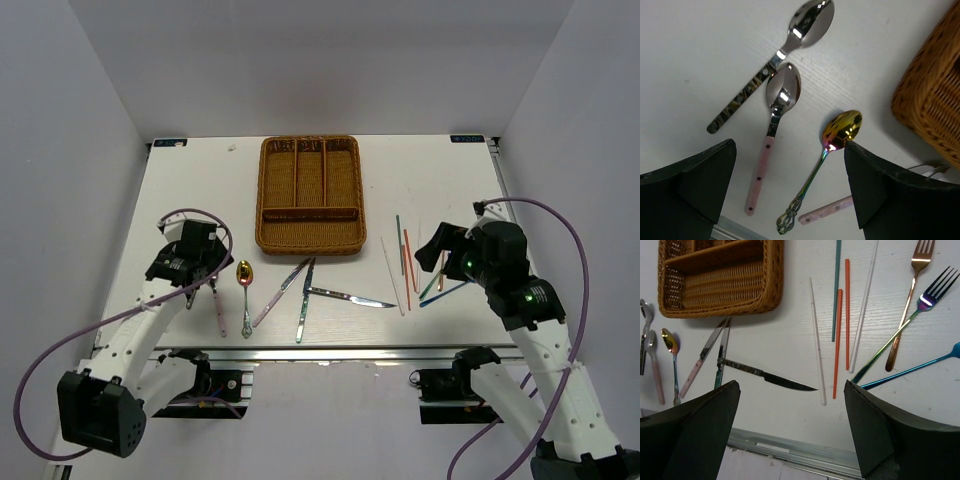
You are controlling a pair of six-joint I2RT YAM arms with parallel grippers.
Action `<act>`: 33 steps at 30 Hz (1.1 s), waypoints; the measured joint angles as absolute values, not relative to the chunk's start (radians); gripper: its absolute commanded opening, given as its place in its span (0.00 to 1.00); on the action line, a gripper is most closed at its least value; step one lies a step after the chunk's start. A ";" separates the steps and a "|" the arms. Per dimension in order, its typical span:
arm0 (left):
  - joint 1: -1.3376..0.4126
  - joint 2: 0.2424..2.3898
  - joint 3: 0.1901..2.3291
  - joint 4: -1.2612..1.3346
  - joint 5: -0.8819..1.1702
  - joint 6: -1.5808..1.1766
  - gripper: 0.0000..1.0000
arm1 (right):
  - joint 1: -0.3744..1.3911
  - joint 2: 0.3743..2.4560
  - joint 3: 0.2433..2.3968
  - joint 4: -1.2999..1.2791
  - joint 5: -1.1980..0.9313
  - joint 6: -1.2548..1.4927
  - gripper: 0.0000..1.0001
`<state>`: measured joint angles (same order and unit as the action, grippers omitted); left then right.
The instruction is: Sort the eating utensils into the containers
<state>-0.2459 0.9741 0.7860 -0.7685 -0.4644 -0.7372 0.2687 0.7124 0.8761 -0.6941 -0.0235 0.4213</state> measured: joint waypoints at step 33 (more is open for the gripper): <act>-0.246 1.239 0.571 -0.681 -0.311 -0.924 0.52 | 0.269 0.603 0.794 -0.562 -0.194 0.469 0.89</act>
<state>-0.2459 1.2388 0.5709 -0.6807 -0.3107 -0.9241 0.2687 0.6033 0.7944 -0.5625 -0.1940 0.4686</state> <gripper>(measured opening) 0.530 0.894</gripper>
